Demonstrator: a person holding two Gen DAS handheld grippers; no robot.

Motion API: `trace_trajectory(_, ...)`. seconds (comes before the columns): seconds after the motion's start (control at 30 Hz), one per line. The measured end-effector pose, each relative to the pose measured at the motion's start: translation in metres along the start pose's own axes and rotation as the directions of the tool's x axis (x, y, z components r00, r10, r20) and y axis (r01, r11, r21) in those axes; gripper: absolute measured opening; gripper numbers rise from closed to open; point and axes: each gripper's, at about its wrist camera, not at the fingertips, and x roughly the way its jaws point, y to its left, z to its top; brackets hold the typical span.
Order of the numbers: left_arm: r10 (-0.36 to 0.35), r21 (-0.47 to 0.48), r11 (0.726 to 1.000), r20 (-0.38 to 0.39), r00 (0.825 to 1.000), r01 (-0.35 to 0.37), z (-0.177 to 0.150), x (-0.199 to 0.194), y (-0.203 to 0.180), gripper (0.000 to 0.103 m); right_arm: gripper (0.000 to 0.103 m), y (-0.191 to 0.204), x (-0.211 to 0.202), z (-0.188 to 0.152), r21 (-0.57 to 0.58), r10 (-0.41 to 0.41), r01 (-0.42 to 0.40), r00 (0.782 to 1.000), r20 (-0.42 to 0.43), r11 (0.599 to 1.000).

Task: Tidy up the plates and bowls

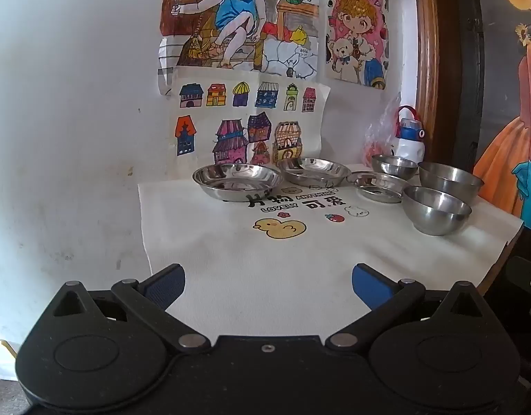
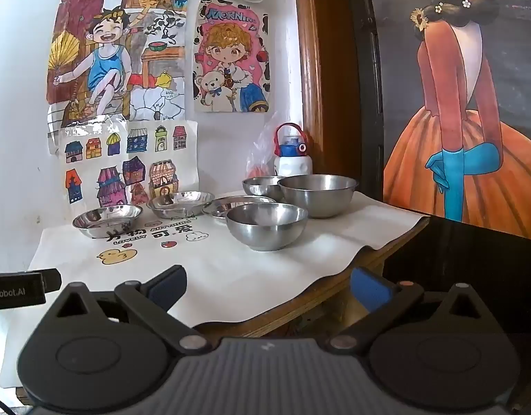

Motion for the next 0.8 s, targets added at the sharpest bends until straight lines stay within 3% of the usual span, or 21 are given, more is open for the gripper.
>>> trace_trajectory(0.8,0.001,0.004,1.0,0.001,1.0,-0.001,0.0003,0.0001,-0.0002,0.102,0.103,0.0028,0.0027,0.0036,-0.001,-0.004,0.004,1.0,-0.003,1.0)
